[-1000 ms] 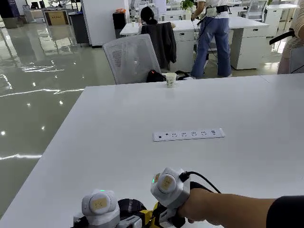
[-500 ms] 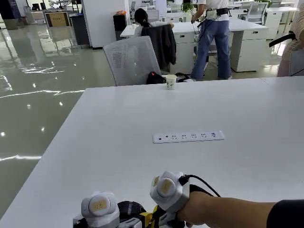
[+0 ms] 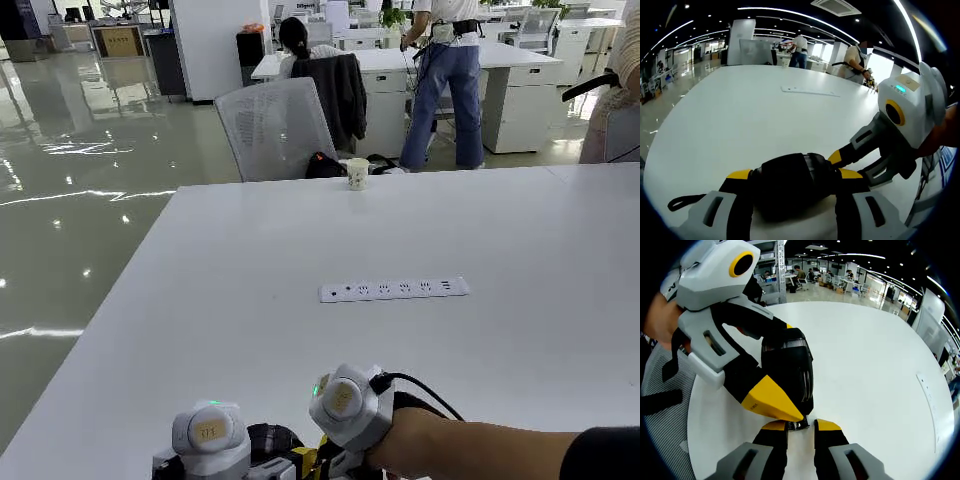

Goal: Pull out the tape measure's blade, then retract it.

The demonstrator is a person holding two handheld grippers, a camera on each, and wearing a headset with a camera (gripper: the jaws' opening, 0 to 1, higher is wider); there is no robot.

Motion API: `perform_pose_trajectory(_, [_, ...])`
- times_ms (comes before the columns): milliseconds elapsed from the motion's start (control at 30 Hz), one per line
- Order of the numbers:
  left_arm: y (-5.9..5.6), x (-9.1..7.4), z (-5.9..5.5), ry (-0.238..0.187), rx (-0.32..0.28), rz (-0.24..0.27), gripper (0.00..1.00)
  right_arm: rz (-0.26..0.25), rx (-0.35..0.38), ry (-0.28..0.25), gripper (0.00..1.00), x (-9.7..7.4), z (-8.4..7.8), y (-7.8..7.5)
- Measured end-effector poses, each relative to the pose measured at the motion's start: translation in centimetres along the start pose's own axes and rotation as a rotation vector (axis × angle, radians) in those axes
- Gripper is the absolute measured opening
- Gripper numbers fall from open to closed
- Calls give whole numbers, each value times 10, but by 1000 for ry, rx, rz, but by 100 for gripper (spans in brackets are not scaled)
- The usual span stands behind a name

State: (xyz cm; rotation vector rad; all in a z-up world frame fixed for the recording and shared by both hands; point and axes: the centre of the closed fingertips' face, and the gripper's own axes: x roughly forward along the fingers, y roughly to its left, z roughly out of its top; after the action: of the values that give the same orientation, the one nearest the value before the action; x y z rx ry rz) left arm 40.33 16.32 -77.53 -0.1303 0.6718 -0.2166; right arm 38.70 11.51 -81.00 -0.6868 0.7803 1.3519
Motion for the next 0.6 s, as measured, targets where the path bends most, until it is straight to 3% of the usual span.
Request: perform_pose_trajectory(600, [7, -8, 7, -23, -43, -29, 67, -19, 50, -44, 18, -11, 0, 0])
